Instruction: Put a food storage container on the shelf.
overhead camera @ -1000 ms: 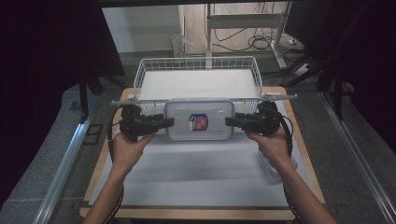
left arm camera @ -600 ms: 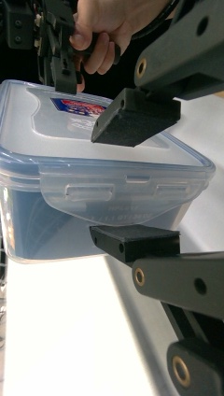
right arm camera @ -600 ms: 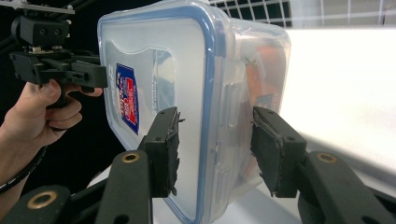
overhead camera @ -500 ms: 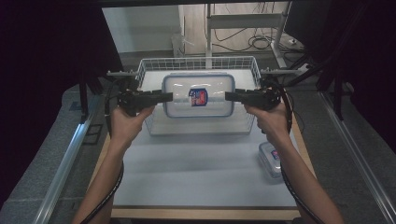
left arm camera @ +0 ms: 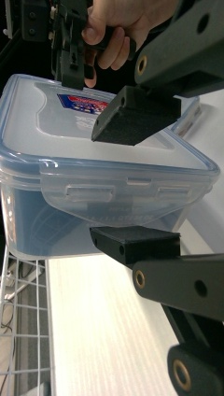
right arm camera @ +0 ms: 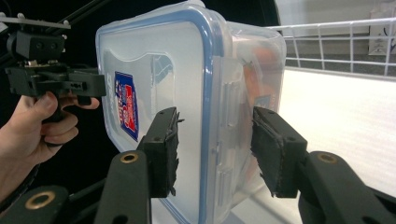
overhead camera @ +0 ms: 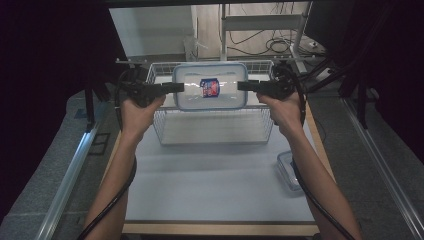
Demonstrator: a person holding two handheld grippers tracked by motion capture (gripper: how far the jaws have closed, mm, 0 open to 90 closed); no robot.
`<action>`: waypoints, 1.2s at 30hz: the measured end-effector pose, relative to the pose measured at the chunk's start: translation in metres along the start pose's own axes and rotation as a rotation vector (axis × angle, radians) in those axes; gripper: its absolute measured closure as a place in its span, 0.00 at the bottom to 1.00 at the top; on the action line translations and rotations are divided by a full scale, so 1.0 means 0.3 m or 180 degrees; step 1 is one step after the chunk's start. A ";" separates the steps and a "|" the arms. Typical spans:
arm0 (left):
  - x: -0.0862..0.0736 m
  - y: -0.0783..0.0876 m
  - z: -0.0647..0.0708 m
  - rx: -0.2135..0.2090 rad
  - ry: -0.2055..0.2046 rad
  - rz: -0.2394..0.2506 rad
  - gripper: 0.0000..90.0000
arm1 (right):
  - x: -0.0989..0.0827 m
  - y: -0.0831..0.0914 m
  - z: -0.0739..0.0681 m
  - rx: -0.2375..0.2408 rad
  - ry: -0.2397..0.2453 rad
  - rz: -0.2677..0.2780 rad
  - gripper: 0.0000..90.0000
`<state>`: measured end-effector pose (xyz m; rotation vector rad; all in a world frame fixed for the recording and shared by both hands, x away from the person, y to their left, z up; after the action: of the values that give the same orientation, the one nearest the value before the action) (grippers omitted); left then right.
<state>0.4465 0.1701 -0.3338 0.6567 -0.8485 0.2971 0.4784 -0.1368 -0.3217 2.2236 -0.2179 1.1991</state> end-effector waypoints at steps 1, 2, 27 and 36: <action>0.003 -0.005 -0.007 -0.0005 0.0018 0.0003 0.54 | 0.000 0.000 0.000 0.0000 0.0000 0.0000 0.58; 0.005 -0.009 -0.013 -0.0021 0.0039 0.0017 0.54 | 0.004 -0.004 0.005 -0.0005 -0.0016 -0.0003 0.58; 0.047 -0.063 -0.037 0.0324 0.0051 0.0086 0.41 | 0.045 -0.055 0.048 -0.0068 -0.0112 0.0062 0.54; 0.042 -0.081 -0.053 0.0254 0.0143 0.0071 0.37 | 0.047 -0.069 0.056 -0.0308 0.0027 0.0012 0.49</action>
<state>0.4761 0.1616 -0.3418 0.7128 -0.8044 0.3661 0.5070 -0.1278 -0.3260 2.1351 -0.2712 1.1747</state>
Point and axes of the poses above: each handheld gripper's, and its own axes: y roughly backward along the jaws, x roughly out of its top, z roughly to its right, the point moved 5 cm from there along -y, roughly forward along the jaws, and after that the axes turned 4 degrees about -z, right-handed, at the moved point
